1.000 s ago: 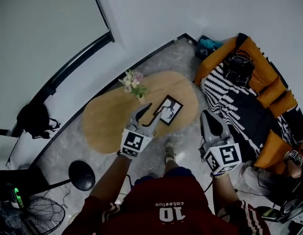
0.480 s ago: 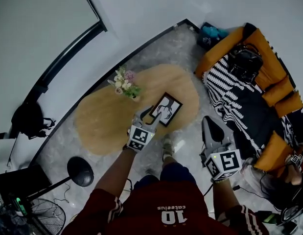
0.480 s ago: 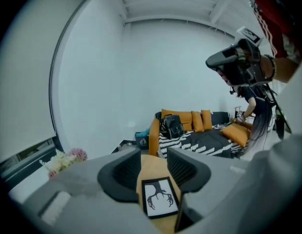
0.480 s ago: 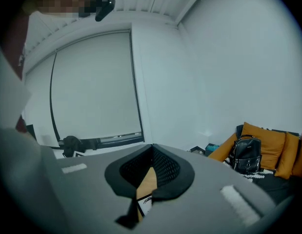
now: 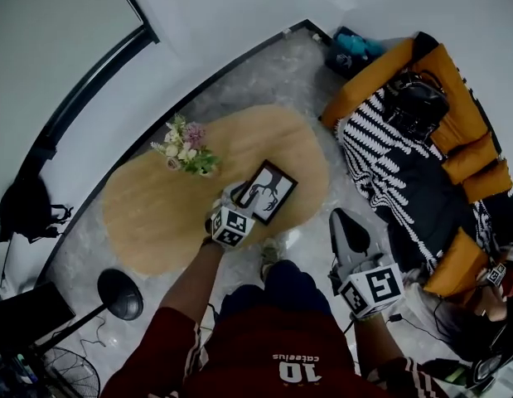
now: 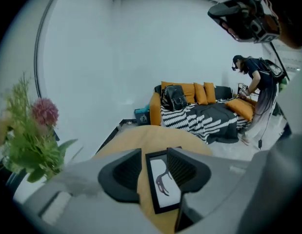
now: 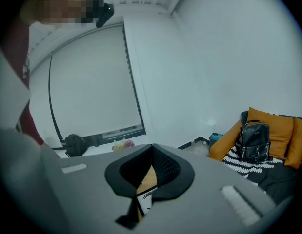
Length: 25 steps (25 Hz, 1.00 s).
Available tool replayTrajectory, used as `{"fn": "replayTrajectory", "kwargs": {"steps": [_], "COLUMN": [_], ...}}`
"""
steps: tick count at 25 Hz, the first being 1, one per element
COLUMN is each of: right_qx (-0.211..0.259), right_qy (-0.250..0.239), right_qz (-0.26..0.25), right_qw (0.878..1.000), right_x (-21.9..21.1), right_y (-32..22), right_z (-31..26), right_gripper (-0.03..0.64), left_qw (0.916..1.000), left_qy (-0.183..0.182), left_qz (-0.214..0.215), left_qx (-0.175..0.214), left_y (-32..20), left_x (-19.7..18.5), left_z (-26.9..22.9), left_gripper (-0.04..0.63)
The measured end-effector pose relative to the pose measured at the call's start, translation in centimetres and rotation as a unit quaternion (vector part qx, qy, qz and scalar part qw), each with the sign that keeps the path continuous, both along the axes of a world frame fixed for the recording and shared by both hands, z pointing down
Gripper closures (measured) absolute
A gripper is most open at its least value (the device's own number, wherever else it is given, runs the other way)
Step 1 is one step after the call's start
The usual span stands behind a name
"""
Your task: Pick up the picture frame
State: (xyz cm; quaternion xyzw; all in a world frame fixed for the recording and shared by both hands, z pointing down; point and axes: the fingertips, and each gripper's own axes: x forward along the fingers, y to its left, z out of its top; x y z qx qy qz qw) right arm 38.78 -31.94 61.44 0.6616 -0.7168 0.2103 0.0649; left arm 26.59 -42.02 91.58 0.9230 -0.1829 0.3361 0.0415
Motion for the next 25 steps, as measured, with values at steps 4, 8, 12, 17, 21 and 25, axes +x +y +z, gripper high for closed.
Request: {"fn": "replayTrajectory", "kwargs": {"steps": [4,8,12,17,21,25], "right_qx": [-0.005,-0.023,-0.036,-0.046,-0.049,-0.048], "right_qy": [0.005,-0.006,-0.001,-0.020,-0.016,-0.027], "right_qz": [0.007,0.018,0.022,0.039,0.033,0.032], "right_qw": [1.000,1.000,0.999,0.998,0.998,0.998], "right_x": [1.5,2.2,2.7,3.3,3.1,2.5], "right_y": [-0.2,0.7,1.6,1.9,1.5,0.5], "right_z": [2.7,5.7,7.7,8.5,8.7,8.6], "right_gripper": [0.623,0.623,0.623,0.623,0.623,0.623], "left_qw": [0.9992,0.9976,0.9958,0.9931,0.9895,0.9882], "left_qy": [-0.037,-0.063,-0.080,-0.104,-0.120,-0.113], "left_qz": [-0.008,-0.014,-0.016,-0.019,-0.011,-0.022], "left_qx": [-0.013,-0.027,-0.042,-0.051,-0.080,-0.101], "left_y": [-0.8,-1.6,-1.8,-2.6,-1.8,-1.5], "left_x": [-0.1,-0.3,-0.3,-0.9,-0.6,-0.5], "left_z": [5.5,9.8,12.9,15.2,16.1,16.2], "left_gripper": [0.433,0.433,0.433,0.428,0.453,0.469]}}
